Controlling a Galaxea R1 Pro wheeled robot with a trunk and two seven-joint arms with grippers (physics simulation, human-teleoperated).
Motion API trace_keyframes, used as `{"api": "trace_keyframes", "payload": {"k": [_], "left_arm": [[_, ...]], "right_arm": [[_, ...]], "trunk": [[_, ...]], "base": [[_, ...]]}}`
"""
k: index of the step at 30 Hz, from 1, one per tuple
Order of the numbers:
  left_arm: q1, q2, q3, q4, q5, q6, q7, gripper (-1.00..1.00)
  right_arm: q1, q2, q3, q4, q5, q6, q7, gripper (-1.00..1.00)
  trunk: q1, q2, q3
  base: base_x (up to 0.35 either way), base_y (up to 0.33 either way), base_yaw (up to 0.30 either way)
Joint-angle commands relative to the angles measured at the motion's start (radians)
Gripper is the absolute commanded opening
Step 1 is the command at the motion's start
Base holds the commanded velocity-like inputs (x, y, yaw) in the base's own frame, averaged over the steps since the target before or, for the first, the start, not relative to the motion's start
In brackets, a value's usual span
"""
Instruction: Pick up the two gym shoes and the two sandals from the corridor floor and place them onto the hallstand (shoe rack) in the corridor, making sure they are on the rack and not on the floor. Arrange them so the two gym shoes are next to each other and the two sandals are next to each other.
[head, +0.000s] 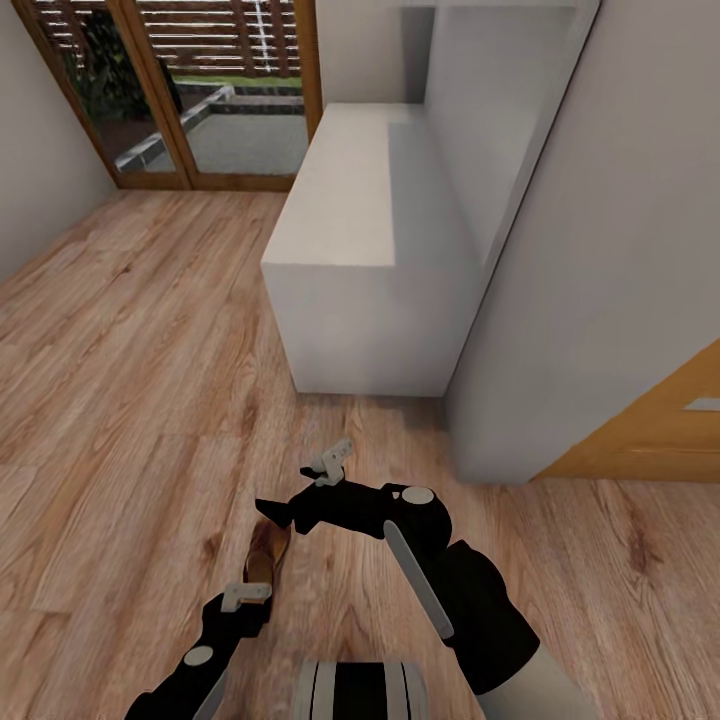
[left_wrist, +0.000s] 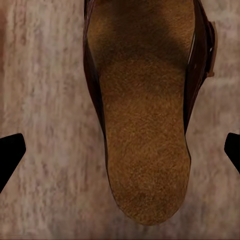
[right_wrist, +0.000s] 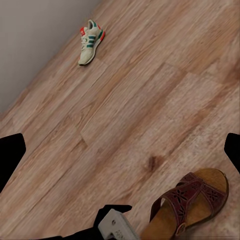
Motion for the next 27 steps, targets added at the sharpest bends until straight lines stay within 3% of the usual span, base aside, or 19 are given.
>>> {"api": "trace_keyframes", "payload": {"k": [1, 10, 27], "left_arm": [[0.002, 0.0, -0.001, 0.001, -0.004, -0.011, 0.005, 1.0], [0.005, -0.001, -0.001, 0.001, -0.004, -0.043, 0.005, 1.0], [0.004, -0.003, 0.0, 0.001, -0.054, -0.049, 0.007, 1.0]], "right_arm": [[0.0, 0.0, -0.001, -0.001, -0.005, 0.007, 0.0, 1.0], [-0.001, 0.0, -0.001, -0.001, -0.005, 0.007, 0.0, 1.0], [-0.001, 0.0, -0.001, -0.002, -0.005, 0.007, 0.0, 1.0]], "trunk": [[0.0, -0.001, -0.005], [0.004, -0.003, -0.046], [0.005, -0.003, -0.07]], "base": [[0.0, 0.0, 0.0], [0.0, 0.0, 0.0], [0.0, 0.0, 0.0]]}}
